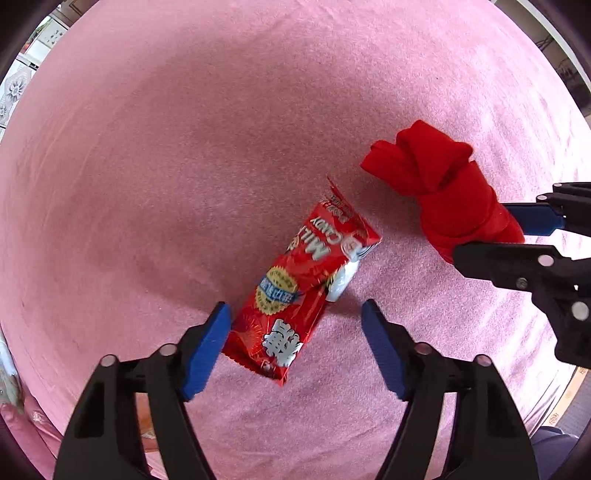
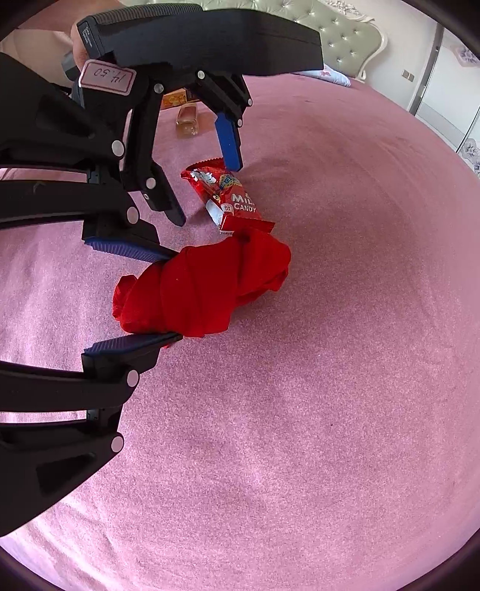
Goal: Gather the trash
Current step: 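Grasp the red Milk Candy wrapper with the left tool while the right grasps the red cloth, then carry the wrapper and red cloth to the yellow bucket and open both tools, then swing both open tools back over the bed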
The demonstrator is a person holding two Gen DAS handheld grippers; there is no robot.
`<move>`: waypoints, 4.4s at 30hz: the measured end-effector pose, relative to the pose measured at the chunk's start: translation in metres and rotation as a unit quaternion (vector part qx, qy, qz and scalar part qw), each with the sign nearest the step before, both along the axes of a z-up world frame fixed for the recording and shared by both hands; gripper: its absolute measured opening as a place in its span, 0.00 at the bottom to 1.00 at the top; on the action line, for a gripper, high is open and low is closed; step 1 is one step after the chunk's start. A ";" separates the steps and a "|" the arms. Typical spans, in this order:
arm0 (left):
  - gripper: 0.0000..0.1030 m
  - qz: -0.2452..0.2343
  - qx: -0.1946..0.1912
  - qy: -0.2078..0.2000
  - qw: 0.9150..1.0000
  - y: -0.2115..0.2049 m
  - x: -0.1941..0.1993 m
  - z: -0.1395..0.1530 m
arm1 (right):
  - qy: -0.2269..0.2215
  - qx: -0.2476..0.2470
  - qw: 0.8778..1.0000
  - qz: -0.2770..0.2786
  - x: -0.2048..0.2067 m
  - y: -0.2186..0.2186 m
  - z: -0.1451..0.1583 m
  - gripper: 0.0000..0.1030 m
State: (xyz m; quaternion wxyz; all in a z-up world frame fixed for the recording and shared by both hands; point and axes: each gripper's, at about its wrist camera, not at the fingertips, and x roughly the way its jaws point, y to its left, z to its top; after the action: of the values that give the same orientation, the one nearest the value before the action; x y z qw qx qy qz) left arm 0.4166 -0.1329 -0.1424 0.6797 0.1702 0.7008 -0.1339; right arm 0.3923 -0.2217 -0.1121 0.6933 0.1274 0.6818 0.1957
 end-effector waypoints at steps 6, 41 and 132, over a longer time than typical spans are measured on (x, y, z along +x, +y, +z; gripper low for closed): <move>0.39 0.037 -0.019 0.014 0.999 0.008 0.002 0.003 | -0.001 0.000 1.000 -0.006 -0.007 -0.016 0.003 0.35; 0.39 0.200 -0.178 0.027 0.963 0.036 -0.221 0.085 | -0.020 0.005 1.000 -0.024 -0.258 -0.058 0.100 0.35; 0.67 0.223 -0.214 0.008 0.951 0.015 -0.352 0.115 | -0.015 0.017 0.996 -0.087 -0.336 -0.015 0.116 0.40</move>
State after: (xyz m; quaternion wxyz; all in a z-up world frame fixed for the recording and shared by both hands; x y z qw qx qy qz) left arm 0.0651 -0.1182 -0.0270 0.7072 -0.1404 0.6812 -0.1270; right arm 0.0565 -0.2362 0.0035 0.7153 0.1950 0.6545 0.1480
